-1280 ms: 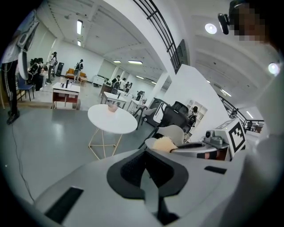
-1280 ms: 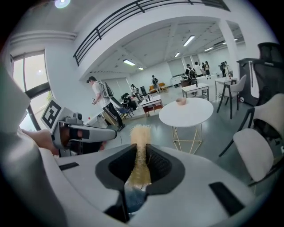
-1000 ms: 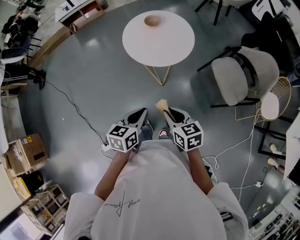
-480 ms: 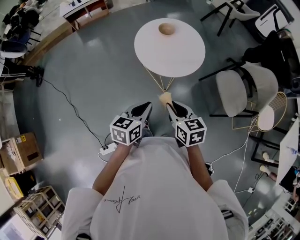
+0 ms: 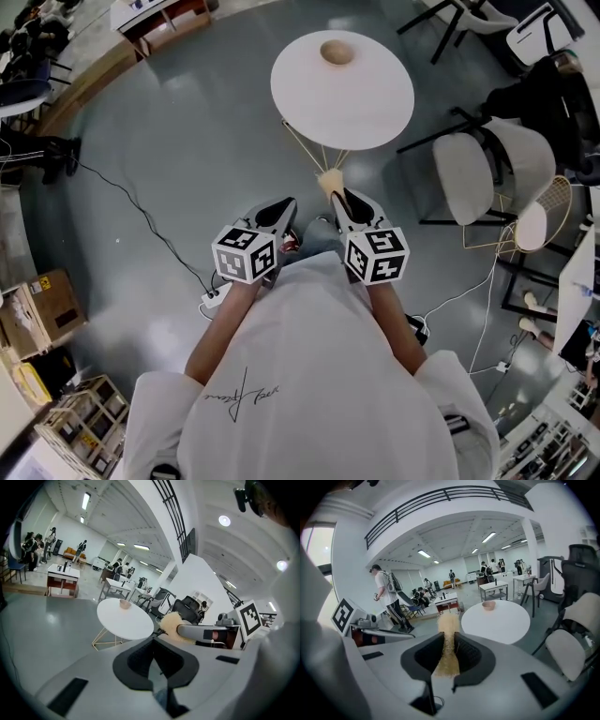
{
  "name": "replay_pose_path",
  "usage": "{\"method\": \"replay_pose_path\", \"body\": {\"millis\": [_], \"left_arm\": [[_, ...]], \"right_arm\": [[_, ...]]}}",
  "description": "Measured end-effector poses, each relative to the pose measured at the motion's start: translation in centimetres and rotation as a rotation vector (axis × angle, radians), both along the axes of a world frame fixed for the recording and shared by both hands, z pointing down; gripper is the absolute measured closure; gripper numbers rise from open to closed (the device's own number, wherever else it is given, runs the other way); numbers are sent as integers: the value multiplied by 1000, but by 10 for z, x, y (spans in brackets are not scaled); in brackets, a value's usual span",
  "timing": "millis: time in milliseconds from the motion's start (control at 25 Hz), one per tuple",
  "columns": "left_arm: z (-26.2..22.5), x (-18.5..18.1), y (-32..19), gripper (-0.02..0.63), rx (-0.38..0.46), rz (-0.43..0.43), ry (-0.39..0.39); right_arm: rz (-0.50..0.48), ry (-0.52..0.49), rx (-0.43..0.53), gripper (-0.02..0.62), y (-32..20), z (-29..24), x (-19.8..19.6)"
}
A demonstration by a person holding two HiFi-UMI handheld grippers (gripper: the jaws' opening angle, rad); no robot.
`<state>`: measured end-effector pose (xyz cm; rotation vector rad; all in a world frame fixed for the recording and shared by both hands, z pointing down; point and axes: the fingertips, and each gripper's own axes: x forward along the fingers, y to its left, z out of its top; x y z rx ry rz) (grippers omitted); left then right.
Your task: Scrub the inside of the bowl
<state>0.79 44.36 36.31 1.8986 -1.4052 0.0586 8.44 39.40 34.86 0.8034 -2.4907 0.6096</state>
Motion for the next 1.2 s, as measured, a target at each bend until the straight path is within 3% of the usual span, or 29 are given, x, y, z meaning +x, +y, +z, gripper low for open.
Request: {"method": "replay_pose_path", "body": {"millis": [200, 320, 440, 840, 1040, 1200], "left_arm": [[5, -2, -9, 600, -12, 16, 11], [8, -5, -17, 600, -27, 38, 2], [7, -8, -30, 600, -20, 61, -9], [6, -29, -98, 600, -17, 66, 15], [4, -34, -141, 600, 8, 95, -93], [8, -28, -166, 600, -16, 159, -85]], "right_arm": [[75, 3, -1, 518, -25, 5, 12], [114, 17, 47, 518, -45, 3, 20], [102, 46, 82, 518, -60, 5, 19], [103, 74, 51, 518, -120, 17, 5], [112, 80, 28, 518, -159, 24, 2], [119, 81, 13, 518, -187, 26, -6]]}}
